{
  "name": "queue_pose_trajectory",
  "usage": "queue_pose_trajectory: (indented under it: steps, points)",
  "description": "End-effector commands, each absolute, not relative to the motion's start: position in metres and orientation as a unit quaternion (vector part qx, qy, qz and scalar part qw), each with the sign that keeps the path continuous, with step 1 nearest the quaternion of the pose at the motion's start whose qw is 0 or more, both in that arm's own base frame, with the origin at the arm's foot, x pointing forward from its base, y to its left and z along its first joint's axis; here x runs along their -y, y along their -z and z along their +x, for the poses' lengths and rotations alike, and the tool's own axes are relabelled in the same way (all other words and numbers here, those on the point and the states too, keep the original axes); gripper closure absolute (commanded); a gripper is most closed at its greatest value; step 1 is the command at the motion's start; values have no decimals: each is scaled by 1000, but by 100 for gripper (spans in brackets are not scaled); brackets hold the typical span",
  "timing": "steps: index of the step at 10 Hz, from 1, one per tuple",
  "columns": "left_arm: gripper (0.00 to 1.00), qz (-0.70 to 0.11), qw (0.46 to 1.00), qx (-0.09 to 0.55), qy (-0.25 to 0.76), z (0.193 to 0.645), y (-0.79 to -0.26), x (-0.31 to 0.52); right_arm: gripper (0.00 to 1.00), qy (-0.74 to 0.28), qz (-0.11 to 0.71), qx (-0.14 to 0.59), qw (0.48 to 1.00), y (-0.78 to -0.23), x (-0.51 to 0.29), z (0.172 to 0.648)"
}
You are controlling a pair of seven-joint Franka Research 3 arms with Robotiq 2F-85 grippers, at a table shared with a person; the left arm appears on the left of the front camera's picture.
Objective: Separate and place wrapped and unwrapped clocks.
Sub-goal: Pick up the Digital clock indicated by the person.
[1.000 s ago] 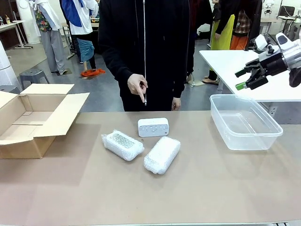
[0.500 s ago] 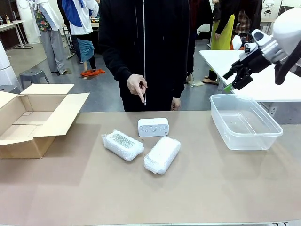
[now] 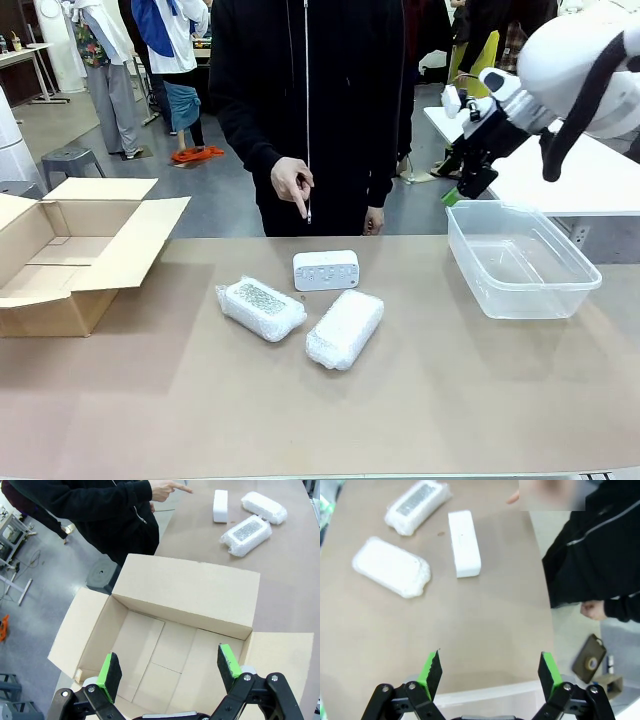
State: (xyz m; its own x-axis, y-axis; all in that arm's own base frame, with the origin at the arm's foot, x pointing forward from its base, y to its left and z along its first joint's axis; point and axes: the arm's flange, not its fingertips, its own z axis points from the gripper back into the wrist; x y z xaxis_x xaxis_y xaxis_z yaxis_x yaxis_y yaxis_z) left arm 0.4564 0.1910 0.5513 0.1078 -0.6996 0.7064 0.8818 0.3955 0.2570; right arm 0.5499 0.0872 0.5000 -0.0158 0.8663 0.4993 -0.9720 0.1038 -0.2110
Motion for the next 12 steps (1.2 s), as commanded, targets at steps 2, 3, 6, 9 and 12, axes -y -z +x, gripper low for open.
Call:
queue_pose_trajectory:
  steps: [2,3,6,9,12]
  points:
    - [0,-120,730,406,536,457,-551,-192,0,-669,71,234,701,-496,-126,548]
    - [0,-120,730,406,536,457,-551,-192,0,-671,61,230,702,-493,-140,544]
    - [0,-120,730,406,536,457,-551,-192,0,-704,59,207,677,-479,-186,531]
    - [0,-120,730,406,536,457,-551,-192,0,-709,48,219,668,-472,-217,528]
    - [0,-120,730,406,536,457,-551,-192,0,-717,50,208,664,-461,-233,530]
